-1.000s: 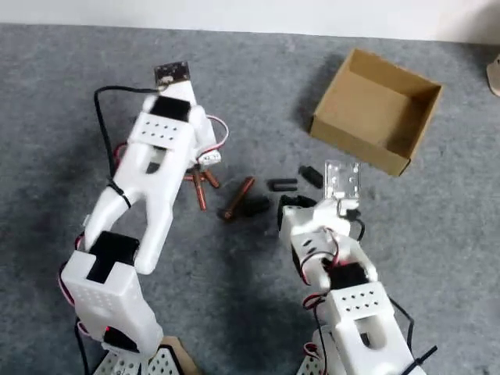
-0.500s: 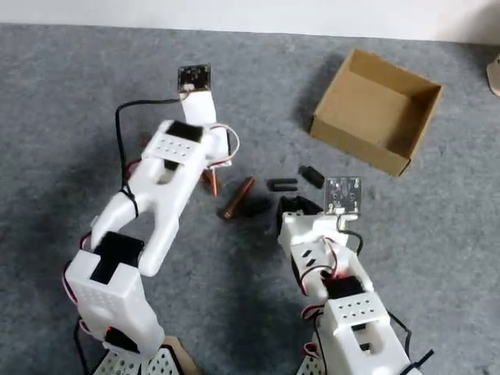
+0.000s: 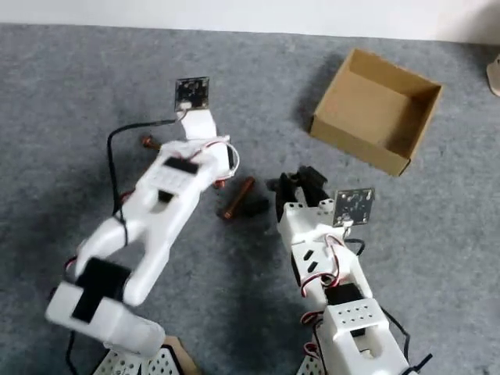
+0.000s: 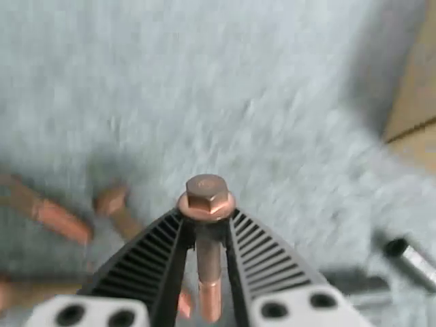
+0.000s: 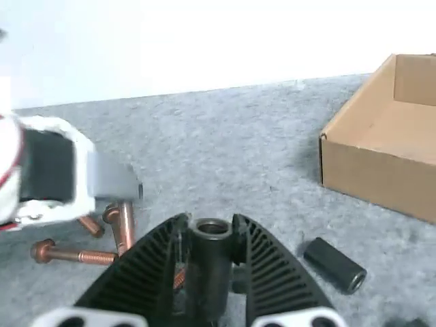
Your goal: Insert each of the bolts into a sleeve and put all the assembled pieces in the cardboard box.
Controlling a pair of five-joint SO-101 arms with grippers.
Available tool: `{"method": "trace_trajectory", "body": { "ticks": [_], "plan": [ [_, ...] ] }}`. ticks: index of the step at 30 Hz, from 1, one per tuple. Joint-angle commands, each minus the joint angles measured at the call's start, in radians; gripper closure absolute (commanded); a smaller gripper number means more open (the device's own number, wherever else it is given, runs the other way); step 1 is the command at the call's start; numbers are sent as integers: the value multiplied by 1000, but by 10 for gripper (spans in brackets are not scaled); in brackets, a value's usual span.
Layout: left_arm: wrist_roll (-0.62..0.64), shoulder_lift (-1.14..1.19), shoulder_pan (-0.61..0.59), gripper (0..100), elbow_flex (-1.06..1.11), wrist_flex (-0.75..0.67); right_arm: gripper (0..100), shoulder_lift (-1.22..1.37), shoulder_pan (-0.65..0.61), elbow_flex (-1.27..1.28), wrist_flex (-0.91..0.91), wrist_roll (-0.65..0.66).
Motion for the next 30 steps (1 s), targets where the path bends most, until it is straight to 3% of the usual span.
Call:
{"method": "trace_trajectory", "body": {
  "ticks": [1, 9, 15, 21, 30],
  "plan": [
    [-78, -143, 39, 995, 119, -353, 994, -13, -35, 68, -33, 9],
    [-117, -199, 76, 995, 173, -422, 994, -13, -39, 68, -30, 14],
    [-118, -292, 110, 995, 189, -417, 994, -12, -101, 124, -30, 255],
    [-118, -441, 162, 995, 260, -417, 994, -19, -91, 140, -44, 94],
    [-117, -708, 166, 995, 323, -416, 994, -19, -97, 140, -131, 117]
  ]
}}
